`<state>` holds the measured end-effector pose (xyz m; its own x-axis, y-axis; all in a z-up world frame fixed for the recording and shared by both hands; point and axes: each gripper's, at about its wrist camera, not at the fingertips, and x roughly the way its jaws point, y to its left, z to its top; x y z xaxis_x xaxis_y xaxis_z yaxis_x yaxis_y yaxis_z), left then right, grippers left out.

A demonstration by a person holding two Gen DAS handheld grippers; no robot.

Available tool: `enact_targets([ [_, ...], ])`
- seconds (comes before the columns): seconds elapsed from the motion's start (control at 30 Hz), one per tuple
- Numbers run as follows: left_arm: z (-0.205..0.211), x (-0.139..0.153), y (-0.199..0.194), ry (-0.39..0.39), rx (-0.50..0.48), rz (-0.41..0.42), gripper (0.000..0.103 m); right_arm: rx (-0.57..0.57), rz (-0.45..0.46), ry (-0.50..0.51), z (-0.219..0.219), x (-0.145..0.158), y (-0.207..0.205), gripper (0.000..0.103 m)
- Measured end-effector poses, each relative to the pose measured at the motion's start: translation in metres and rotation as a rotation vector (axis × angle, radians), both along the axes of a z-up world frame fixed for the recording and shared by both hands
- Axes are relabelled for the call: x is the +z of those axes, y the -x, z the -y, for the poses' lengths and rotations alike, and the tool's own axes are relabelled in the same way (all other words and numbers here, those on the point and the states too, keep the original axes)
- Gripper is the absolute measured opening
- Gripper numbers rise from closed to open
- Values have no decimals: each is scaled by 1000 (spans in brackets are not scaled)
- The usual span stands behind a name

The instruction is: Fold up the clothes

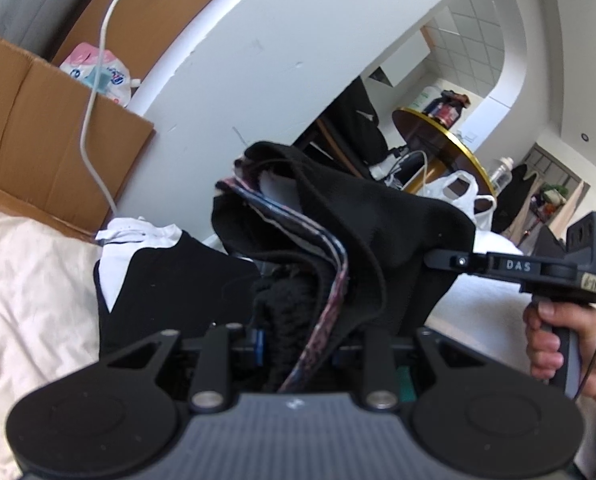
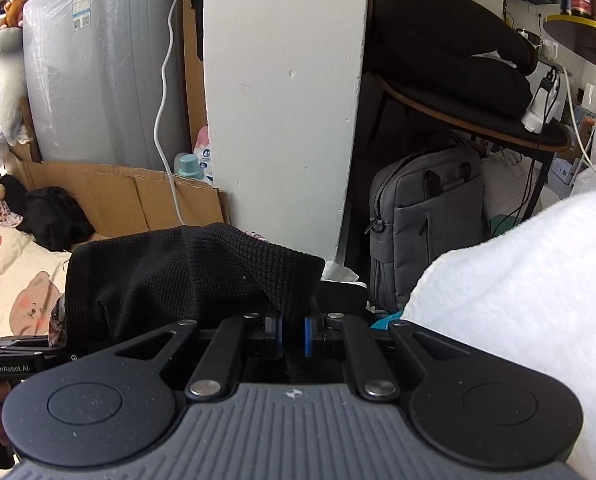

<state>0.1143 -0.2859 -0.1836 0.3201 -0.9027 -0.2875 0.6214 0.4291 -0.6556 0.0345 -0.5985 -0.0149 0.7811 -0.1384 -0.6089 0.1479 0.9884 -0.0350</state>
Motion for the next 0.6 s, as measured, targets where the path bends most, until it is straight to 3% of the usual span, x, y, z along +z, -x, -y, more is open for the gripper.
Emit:
enact_targets([
  [0.6, 13, -36, -46, 55, 55, -82, 30, -9, -20, 20, 19, -23, -71, 10],
])
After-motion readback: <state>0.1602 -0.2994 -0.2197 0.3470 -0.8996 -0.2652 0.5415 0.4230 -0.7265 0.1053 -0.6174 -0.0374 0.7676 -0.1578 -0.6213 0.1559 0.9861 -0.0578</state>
